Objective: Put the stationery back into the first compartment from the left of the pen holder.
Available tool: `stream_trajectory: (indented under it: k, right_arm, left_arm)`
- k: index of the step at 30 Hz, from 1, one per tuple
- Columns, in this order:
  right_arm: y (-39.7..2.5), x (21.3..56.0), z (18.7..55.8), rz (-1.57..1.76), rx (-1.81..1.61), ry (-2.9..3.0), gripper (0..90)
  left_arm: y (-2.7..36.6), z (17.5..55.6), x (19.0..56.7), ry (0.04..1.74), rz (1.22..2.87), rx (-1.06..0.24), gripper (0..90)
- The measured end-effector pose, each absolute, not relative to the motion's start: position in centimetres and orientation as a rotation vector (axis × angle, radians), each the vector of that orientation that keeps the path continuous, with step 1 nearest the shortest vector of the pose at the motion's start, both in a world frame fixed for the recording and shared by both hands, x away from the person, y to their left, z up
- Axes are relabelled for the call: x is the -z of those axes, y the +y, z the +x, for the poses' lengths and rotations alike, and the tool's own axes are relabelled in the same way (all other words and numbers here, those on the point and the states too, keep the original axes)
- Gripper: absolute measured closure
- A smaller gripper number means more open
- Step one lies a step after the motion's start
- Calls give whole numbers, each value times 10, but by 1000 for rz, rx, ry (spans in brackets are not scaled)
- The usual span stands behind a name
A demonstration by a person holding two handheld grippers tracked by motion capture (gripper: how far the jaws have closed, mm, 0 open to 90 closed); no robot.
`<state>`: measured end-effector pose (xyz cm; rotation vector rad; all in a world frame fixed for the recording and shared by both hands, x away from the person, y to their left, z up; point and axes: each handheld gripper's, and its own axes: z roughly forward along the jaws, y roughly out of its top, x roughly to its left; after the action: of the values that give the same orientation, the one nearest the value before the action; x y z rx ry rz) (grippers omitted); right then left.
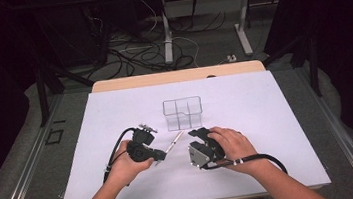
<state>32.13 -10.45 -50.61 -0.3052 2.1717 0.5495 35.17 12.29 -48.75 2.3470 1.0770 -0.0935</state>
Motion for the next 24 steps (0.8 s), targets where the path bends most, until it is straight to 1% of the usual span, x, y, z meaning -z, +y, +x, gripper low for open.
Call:
stream_trajectory:
  k: [11, 24]
  right_arm:
    - [-96, 514, 314, -427, -506, 2133, 641]
    - [-89, 522, 308, -514, -436, 2155, 688]
  left_arm:
    - [114, 349, 492, 1068, 2375, 122, 801]
    - [103, 341, 496, 1003, 2402, 138, 801]
